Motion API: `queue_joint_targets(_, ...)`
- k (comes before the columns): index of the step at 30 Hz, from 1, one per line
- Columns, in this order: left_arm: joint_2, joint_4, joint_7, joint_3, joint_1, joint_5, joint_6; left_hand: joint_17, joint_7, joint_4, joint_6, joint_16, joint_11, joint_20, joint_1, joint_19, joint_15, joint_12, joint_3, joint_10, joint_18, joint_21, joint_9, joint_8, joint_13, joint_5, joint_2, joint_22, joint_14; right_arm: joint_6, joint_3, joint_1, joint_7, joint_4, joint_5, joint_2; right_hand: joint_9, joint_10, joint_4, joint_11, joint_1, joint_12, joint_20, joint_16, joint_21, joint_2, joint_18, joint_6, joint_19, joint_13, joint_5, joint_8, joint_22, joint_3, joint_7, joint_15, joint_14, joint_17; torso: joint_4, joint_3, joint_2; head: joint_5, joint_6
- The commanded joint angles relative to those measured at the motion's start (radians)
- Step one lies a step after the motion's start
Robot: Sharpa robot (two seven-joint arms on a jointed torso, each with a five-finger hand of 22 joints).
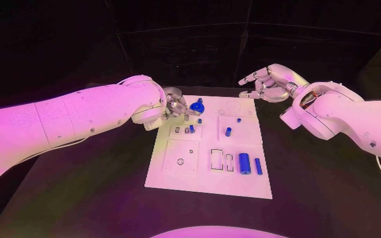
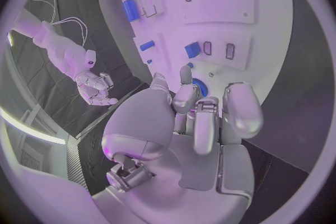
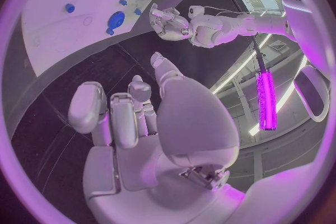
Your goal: Assemble the parts on the task board
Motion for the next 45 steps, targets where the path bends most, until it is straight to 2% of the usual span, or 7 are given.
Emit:
queue_joint_targets(1,0.024,-0.024,-0.088,-0.008,0.008,-0.072,0.092,0.261,0.000,0.001,-0.011,0.008,0.000,0.000,0.002,0.010,-0.006,0.003,-0.006,-0.002,-0.018,0.009,0.004,0.006,0.005,-0.006,0.011,0.010,0.105,0.002,0.001,0.002,-0.026,-0.001,-0.007,0.002,-0.001,-0.005,0.001,-0.001,0.001,-0.004,0.001,-0.005,-0.004,0.008,0.004,0.005,-0.007,-0.002,0.006,0.006,-0.003,-0.007,-0.003,0.003,0.043,-0.003,-0.0042,0.0003,-0.001,0.001,0.000)
queue_joint_targets(6,0.066,-0.055,-0.096,-0.020,0.014,-0.081,0.119,0.263,-0.001,-0.004,-0.017,0.009,-0.001,-0.001,0.010,0.016,-0.007,0.011,-0.003,0.002,-0.020,0.017,0.015,0.018,0.014,-0.003,0.019,0.023,0.105,0.005,0.001,0.002,-0.036,-0.003,-0.014,0.008,-0.001,-0.005,0.003,-0.002,0.005,-0.007,0.000,-0.009,-0.007,0.012,0.005,0.003,-0.008,-0.006,0.034,0.008,-0.007,-0.014,-0.004,0.002,0.043,-0.006,-0.0020,-0.0006,0.001,-0.002,-0.003)
queue_joint_targets(15,0.104,-0.086,-0.113,-0.026,0.016,-0.083,0.174,0.263,-0.002,-0.005,-0.021,0.009,-0.002,-0.002,0.013,0.022,-0.008,0.019,-0.005,0.007,-0.022,0.025,0.024,0.029,0.023,-0.003,0.017,0.037,0.105,0.009,0.001,0.002,-0.046,-0.010,-0.016,0.018,-0.001,-0.005,0.006,-0.002,0.007,-0.008,-0.001,-0.012,-0.009,0.013,0.005,0.002,-0.008,-0.008,0.050,0.009,-0.011,-0.020,-0.004,0.002,0.043,-0.009,-0.0028,-0.0017,0.002,-0.001,-0.010)
queue_joint_targets(25,0.111,-0.096,-0.130,-0.030,0.018,-0.083,0.203,0.263,-0.005,-0.003,-0.022,0.009,-0.003,-0.003,0.010,0.027,-0.009,0.028,-0.007,0.013,-0.025,0.034,0.034,0.040,0.032,-0.003,0.017,0.052,0.105,0.014,0.001,0.002,-0.052,-0.017,-0.018,0.025,-0.001,-0.005,0.007,-0.002,0.007,-0.008,-0.001,-0.013,-0.010,0.014,0.006,0.002,-0.008,-0.008,0.056,0.009,-0.012,-0.022,-0.004,0.001,0.043,-0.009,-0.0017,-0.0038,0.002,-0.003,-0.016)
queue_joint_targets(34,0.111,-0.093,-0.134,-0.030,0.020,-0.083,0.212,0.263,-0.007,-0.003,-0.021,0.009,-0.006,-0.004,0.008,0.032,-0.010,0.036,-0.009,0.020,-0.028,0.043,0.044,0.052,0.042,-0.003,0.018,0.067,0.105,0.019,0.000,0.002,-0.054,-0.025,-0.018,0.032,-0.001,-0.004,0.008,-0.002,0.007,-0.007,-0.001,-0.014,-0.010,0.015,0.005,0.002,-0.008,-0.007,0.059,0.009,-0.011,-0.022,-0.004,0.001,0.043,-0.009,-0.0020,-0.0033,0.003,-0.005,-0.020)
queue_joint_targets(42,0.126,-0.113,-0.131,-0.030,0.020,-0.083,0.222,0.263,-0.008,-0.003,-0.022,0.009,-0.006,-0.004,0.007,0.032,-0.011,0.037,-0.009,0.020,-0.028,0.044,0.046,0.054,0.042,-0.003,0.019,0.068,0.105,0.023,0.000,0.002,-0.055,-0.028,-0.018,0.037,-0.001,-0.003,0.009,-0.002,0.007,-0.008,-0.001,-0.015,-0.011,0.016,0.006,0.002,-0.008,-0.008,0.064,0.010,-0.013,-0.023,-0.004,0.001,0.043,-0.010,-0.0023,-0.0034,0.004,-0.005,-0.024)
queue_joint_targets(45,0.133,-0.122,-0.128,-0.031,0.020,-0.083,0.228,0.263,-0.009,-0.005,-0.025,0.009,-0.007,-0.006,0.011,0.033,-0.012,0.037,-0.002,0.019,-0.028,0.046,0.054,0.061,0.042,-0.001,0.027,0.072,0.105,0.024,0.000,0.002,-0.056,-0.028,-0.019,0.038,-0.001,-0.003,0.009,-0.002,0.007,-0.008,-0.001,-0.015,-0.011,0.016,0.006,0.002,-0.008,-0.008,0.064,0.010,-0.013,-0.023,-0.004,0.001,0.043,-0.010,-0.0026,-0.0037,0.004,-0.006,-0.025)
